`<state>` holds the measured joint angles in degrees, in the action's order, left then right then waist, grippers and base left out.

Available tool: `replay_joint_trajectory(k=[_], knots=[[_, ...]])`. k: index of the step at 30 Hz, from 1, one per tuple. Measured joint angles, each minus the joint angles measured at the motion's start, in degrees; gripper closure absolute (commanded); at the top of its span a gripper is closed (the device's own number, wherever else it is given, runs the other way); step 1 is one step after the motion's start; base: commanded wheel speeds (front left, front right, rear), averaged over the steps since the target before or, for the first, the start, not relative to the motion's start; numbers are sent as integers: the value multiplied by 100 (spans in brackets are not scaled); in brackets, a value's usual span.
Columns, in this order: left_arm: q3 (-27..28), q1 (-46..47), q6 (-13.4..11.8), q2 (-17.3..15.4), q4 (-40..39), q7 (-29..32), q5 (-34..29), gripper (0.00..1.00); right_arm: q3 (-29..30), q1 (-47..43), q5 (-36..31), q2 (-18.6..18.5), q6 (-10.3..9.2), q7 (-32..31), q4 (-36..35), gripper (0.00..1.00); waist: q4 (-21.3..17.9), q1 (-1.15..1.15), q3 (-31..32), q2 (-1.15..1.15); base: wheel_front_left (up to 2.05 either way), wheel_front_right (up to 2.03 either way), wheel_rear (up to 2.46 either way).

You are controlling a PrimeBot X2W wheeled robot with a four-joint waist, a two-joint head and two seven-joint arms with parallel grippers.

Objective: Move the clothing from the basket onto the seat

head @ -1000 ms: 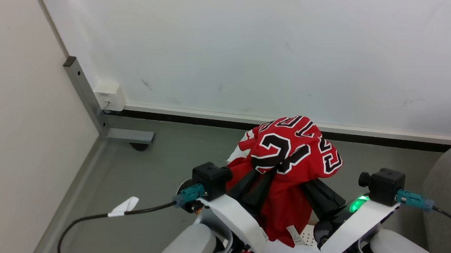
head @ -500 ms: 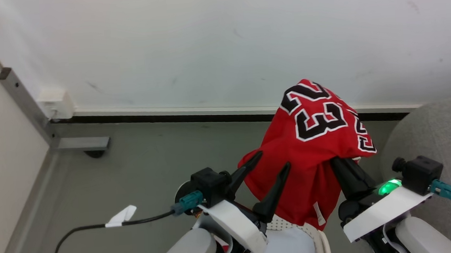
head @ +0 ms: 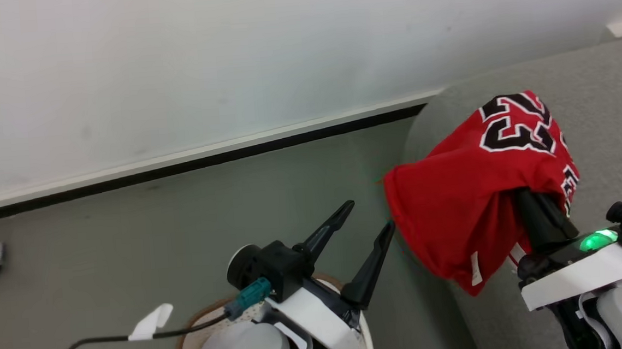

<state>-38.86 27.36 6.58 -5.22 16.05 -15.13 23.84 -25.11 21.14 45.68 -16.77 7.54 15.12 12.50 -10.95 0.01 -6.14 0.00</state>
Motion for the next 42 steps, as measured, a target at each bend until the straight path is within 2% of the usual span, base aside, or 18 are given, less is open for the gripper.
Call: replay_joint_trajectory(k=[9,15,21,26,35,39,42], knots=[[2,-156,55,4,23,0,-201,0,508,-268,-212,-35,0,1,-275,100,-1045,0,-116,0,0,0,0],[1,-160,80,29,45,0,-245,0,691,-410,-281,-23,0,1,-342,100,-1390,0,-156,0,0,0,0],[-15,-158,89,33,85,0,-265,0,820,-431,-326,2,0,2,-379,100,-1360,0,-206,0,0,0,0],[-45,-133,94,47,78,0,-265,0,854,-193,-107,-49,0,1,-428,100,-1252,-1,-298,0,0,0,0],[-181,297,94,13,56,0,-353,0,872,1529,181,-778,0,3,197,100,-914,0,-890,0,0,0,0],[-215,461,94,-56,62,0,-431,0,761,2362,341,-1177,0,-47,932,100,-700,0,-1287,0,0,0,0],[-275,630,94,-96,73,-1,-474,0,665,3010,149,-1561,0,-99,1545,100,-544,0,-1616,0,0,0,0]])
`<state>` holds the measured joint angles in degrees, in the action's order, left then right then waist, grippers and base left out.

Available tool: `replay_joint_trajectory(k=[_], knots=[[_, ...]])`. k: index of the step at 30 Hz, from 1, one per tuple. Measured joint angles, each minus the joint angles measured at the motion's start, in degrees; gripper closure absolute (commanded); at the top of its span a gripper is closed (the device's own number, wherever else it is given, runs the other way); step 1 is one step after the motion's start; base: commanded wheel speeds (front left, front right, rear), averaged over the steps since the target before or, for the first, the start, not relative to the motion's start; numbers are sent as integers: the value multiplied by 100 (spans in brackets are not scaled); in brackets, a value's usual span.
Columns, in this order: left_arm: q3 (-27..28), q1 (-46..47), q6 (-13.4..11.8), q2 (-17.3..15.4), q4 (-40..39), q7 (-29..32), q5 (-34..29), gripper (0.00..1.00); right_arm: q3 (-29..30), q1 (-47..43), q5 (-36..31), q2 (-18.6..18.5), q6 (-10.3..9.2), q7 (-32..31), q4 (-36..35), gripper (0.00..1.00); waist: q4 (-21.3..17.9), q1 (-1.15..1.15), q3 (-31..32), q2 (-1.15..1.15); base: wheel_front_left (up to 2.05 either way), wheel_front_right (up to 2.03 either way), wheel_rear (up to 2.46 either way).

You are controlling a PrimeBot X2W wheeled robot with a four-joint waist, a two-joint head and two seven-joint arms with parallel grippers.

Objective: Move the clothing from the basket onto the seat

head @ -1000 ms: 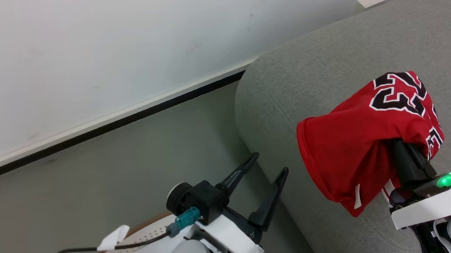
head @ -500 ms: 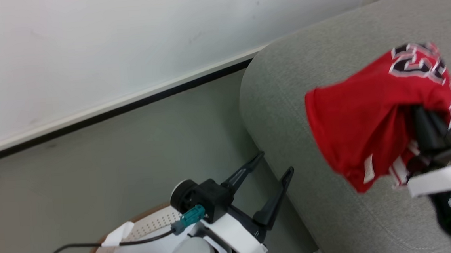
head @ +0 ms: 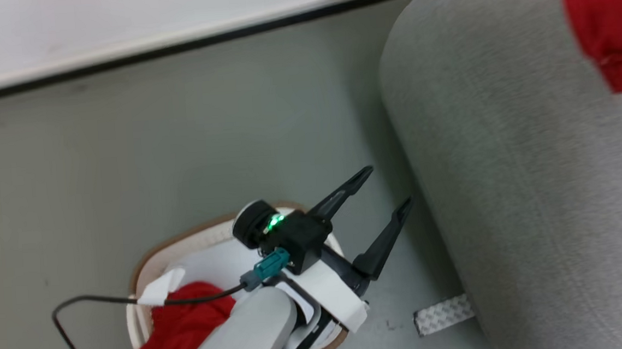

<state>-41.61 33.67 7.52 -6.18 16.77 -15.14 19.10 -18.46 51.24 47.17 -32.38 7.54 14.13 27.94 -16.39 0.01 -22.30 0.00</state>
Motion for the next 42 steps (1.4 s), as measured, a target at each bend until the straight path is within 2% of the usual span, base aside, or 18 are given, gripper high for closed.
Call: replay_joint_trajectory(k=[7,12,18,19,20,21,22,23,31,37,42], knots=[[-62,413,1,11,-13,0,-55,0,-189,1083,166,-370,1,-168,1159,100,378,1,-797,0,0,0,0],[-26,559,1,27,-14,1,-114,0,-388,1655,-32,-528,1,-258,1981,100,640,1,-1276,0,0,0,0],[78,603,1,74,-11,1,-116,0,-713,1634,-49,-372,1,-654,3038,100,967,1,-1505,0,0,0,0],[130,598,0,76,-18,1,-118,0,-759,1567,-16,-336,1,-731,3139,96,996,1,-1491,0,0,0,0],[183,586,1,74,-18,1,-120,0,-800,1502,36,-296,1,-803,3221,86,1011,1,-1461,0,0,0,0],[226,567,1,65,-18,0,-124,0,-824,1453,123,-285,1,-891,3283,60,1018,1,-1417,0,0,0,0],[275,545,1,52,-16,1,-130,0,-845,1430,231,-278,1,-978,3304,6,1017,1,-1365,0,0,0,0],[319,509,1,34,-16,0,-130,0,-884,1425,294,-276,1,-1034,3304,0,1013,0,-1310,0,0,0,0],[556,45,1,-42,82,0,-97,0,-1523,1151,444,-283,1,-1611,3087,0,896,0,-618,0,0,0,0],[859,-375,0,-36,88,1,-32,0,-1967,833,600,-578,1,-1454,2468,0,802,-1,132,0,0,0,0],[1222,-676,-35,-38,3,0,-22,0,-2139,580,757,-773,1,-1010,1819,0,802,-2,781,0,0,0,0]])
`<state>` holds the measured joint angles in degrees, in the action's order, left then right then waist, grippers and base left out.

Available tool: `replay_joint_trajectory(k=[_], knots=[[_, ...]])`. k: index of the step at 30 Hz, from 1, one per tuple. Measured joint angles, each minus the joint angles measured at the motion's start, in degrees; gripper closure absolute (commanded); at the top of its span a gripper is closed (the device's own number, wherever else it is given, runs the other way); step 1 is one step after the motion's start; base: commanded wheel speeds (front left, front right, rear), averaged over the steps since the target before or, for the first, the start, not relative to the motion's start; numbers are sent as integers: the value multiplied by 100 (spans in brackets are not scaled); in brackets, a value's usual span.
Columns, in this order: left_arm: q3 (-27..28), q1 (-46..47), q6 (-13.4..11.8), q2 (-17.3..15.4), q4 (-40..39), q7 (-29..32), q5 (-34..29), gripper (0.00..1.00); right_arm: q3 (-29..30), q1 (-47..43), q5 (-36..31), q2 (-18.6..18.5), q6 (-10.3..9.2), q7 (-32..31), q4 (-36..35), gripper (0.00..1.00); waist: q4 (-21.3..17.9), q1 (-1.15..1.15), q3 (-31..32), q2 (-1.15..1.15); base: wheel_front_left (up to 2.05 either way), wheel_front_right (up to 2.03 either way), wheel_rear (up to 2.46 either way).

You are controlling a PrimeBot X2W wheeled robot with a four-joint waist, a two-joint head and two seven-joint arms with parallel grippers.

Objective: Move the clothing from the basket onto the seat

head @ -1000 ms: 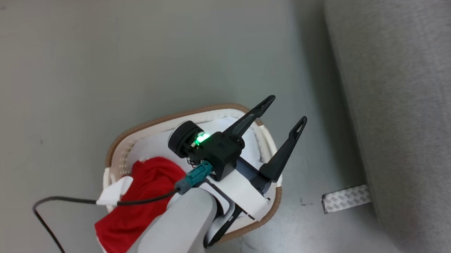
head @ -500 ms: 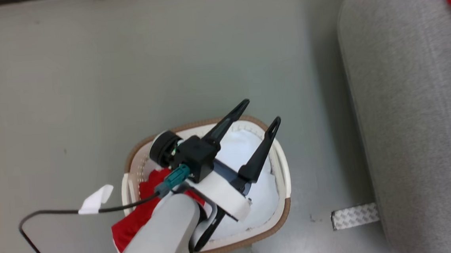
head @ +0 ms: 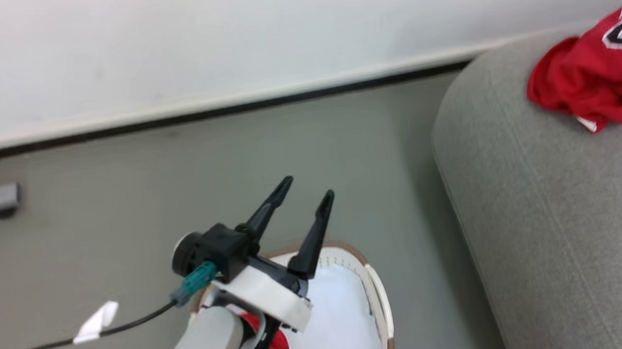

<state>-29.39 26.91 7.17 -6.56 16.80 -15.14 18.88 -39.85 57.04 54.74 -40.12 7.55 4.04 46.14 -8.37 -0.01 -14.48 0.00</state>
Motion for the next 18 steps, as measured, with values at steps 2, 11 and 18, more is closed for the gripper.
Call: replay_joint_trajectory(k=[2,11,18], knots=[[189,-108,-19,-7,-38,1,1,0,-9,-126,54,-47,0,272,-243,0,31,0,249,0,0,0,0],[1277,-837,-325,-47,-107,0,70,0,385,-1343,155,224,0,1068,-1131,0,369,-1,1238,0,0,0,0],[2127,-1457,-543,-4,-94,0,94,0,1638,-2834,-769,1029,0,1101,-1992,0,730,-1,1618,0,0,0,0]])
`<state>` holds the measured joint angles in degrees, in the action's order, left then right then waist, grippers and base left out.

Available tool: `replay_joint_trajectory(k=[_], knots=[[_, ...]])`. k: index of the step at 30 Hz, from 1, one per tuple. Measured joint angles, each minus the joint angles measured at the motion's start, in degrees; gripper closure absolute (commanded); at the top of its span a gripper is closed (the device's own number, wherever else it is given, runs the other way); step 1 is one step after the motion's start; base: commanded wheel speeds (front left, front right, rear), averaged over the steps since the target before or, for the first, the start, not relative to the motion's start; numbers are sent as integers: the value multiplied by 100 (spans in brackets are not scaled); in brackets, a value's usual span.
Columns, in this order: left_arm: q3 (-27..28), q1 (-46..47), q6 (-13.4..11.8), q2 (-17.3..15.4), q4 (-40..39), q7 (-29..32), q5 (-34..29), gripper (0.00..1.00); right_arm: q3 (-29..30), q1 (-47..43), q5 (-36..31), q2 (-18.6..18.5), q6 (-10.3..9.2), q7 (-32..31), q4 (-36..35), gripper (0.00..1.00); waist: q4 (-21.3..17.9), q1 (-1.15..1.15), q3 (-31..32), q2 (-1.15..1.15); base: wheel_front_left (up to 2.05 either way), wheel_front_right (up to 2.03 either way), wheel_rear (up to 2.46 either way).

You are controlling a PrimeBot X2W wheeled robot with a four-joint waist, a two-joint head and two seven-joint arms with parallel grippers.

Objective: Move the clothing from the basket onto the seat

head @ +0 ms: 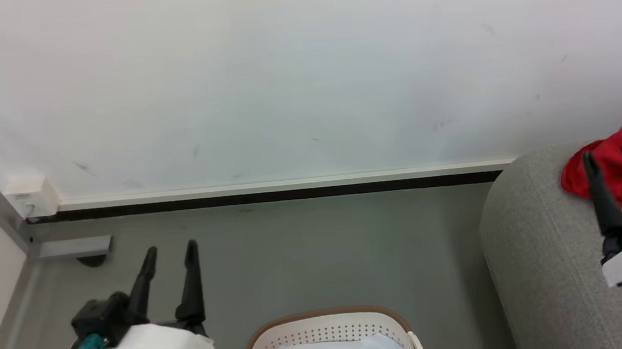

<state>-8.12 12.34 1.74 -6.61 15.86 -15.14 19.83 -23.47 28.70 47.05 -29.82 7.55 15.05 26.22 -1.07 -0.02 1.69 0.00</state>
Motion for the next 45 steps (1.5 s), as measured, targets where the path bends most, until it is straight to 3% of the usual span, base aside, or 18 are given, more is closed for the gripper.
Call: replay_joint_trajectory(k=[6,12,16,45], knots=[[515,-378,77,158,-34,0,-51,0,1048,-1131,-1236,838,-1,11,-759,0,93,0,76,0,0,0,0],[876,-680,137,321,-204,0,-222,0,1567,-2067,-2226,1739,0,11,-1261,0,90,1,32,0,0,0,0],[926,-844,180,361,-274,0,-452,0,1606,-2262,-2522,2075,0,10,-1326,0,52,1,-51,0,0,0,0],[650,-777,209,379,-189,1,-454,0,1469,-2174,-2571,2142,0,11,-1307,0,-75,2,-276,0,0,0,0]])
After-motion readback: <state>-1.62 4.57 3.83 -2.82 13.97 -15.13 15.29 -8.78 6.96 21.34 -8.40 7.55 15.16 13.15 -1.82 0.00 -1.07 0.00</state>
